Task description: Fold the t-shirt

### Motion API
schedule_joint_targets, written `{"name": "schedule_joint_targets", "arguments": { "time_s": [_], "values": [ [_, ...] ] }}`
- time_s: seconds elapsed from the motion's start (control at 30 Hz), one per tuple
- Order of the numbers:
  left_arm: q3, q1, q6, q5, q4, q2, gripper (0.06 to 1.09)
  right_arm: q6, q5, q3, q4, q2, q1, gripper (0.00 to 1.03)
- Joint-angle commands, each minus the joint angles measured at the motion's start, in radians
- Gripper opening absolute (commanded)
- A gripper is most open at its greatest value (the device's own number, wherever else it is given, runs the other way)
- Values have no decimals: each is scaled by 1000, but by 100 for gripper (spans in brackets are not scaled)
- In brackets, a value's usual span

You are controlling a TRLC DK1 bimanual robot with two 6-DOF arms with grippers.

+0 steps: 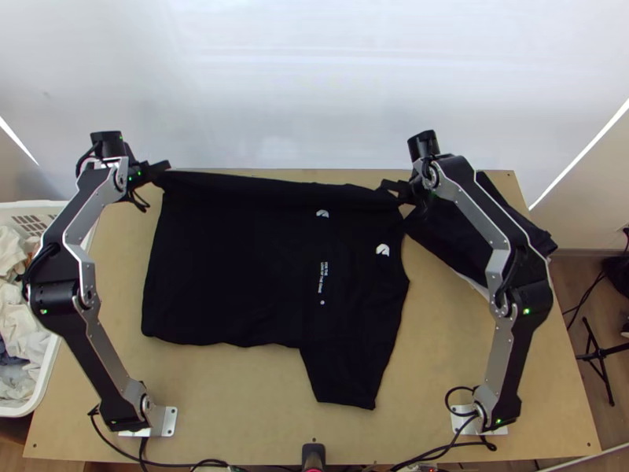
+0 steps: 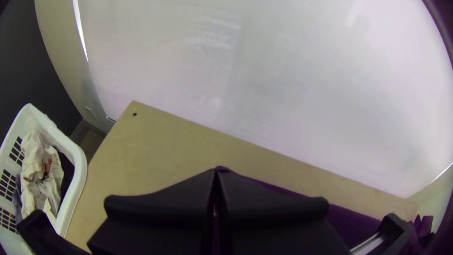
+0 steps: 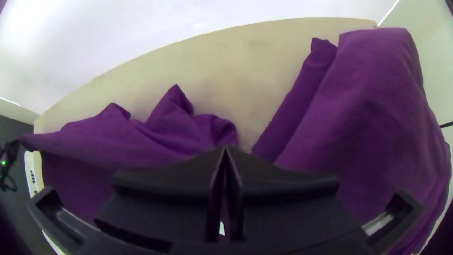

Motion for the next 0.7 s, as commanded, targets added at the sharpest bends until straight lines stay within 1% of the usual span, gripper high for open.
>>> {"name": "schedule_joint_targets", "arguments": {
  "time_s": [0.0,0.13,0.3,0.47,0.67],
  "values": [
    [-114,11,47,30,9,-73,9,-5,1,-91,-2,-69,15,3],
    [-182,13,75,33,23,-113,9,-5,-1,-137,-2,-100,24,3],
    [-284,17,75,38,31,-173,9,2,-1,-212,-2,-140,39,3],
    [-409,29,99,41,85,-239,9,8,-1,-306,4,-183,64,3],
    [-462,65,110,51,108,-259,9,11,-1,-439,65,-261,101,3]
  ]
}}
